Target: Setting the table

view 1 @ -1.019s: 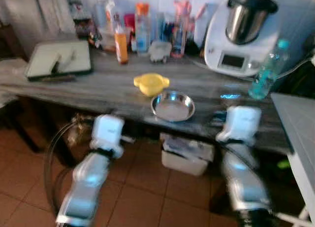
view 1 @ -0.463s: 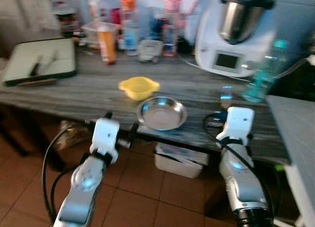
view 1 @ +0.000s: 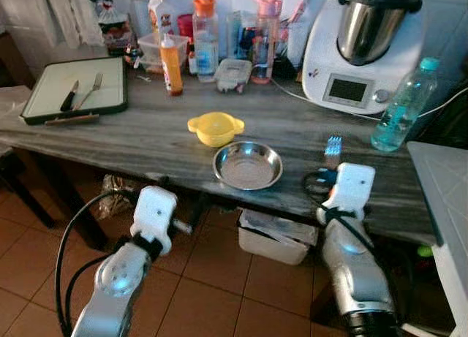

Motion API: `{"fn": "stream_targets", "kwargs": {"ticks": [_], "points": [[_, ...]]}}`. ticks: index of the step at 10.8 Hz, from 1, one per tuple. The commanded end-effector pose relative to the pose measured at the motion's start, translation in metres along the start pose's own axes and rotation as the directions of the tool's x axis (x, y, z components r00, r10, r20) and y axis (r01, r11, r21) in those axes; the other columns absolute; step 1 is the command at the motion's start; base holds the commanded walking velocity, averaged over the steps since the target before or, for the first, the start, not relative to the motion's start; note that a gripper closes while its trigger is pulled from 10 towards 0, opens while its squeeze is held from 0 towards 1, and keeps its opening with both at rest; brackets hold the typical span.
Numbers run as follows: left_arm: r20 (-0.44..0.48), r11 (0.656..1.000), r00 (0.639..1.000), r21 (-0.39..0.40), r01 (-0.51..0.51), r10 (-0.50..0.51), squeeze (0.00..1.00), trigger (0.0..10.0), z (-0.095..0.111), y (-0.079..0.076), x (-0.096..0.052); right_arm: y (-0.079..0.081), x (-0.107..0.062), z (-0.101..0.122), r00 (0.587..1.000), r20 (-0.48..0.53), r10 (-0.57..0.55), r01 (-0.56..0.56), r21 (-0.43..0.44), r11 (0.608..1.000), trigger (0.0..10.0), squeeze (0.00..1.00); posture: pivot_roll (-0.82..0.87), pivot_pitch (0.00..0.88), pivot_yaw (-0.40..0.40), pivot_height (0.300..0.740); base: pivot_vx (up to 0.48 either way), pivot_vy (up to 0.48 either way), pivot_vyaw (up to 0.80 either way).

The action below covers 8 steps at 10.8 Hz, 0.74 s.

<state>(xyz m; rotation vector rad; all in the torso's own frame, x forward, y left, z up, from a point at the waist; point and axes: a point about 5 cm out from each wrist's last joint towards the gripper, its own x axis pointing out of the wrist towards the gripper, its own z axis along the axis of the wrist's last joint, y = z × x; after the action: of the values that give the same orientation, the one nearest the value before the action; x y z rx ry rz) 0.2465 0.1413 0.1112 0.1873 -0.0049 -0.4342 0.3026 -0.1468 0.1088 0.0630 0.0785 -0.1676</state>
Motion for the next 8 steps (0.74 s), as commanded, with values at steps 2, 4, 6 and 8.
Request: {"fn": "stream_targets", "kwargs": {"ticks": [2, 4, 6, 8], "points": [[-0.017, 0.994, 0.994, 0.008, 0.112, -0.112, 0.00, 10.0, 0.002, -0.008, -0.007, 0.010, 0.012, 0.002, 0.999, -0.033, 0.013, -0.011, 0.044, 0.999, 10.0, 0.00, 0.15, 0.066, -0.017, 0.740, 0.000, 0.000, 0.00], [-0.027, 0.994, 0.994, -0.004, 0.109, -0.109, 0.00, 10.0, 0.001, -0.010, -0.011, 0.018, 0.026, 0.000, 0.997, -0.072, 0.012, -0.007, 0.075, 0.997, 10.0, 0.00, 0.17, 0.084, -0.025, 0.740, 0.000, 0.000, 0.00], [-0.042, 0.991, 0.990, -0.024, 0.133, -0.134, 0.00, 10.0, 0.001, -0.016, -0.016, 0.024, 0.035, -0.004, 0.993, -0.115, 0.018, -0.006, 0.108, 0.994, 10.0, 0.00, 0.18, 0.091, -0.029, 0.740, 0.000, 0.000, 0.00], [-0.078, 0.983, 0.980, -0.020, 0.184, -0.185, 0.00, 10.0, 0.000, -0.015, -0.023, 0.026, 0.043, -0.011, 0.986, -0.163, 0.020, 0.006, 0.158, 0.987, 10.0, 0.00, 0.18, 0.090, -0.030, 0.740, 0.000, 0.000, 0.00]]}}
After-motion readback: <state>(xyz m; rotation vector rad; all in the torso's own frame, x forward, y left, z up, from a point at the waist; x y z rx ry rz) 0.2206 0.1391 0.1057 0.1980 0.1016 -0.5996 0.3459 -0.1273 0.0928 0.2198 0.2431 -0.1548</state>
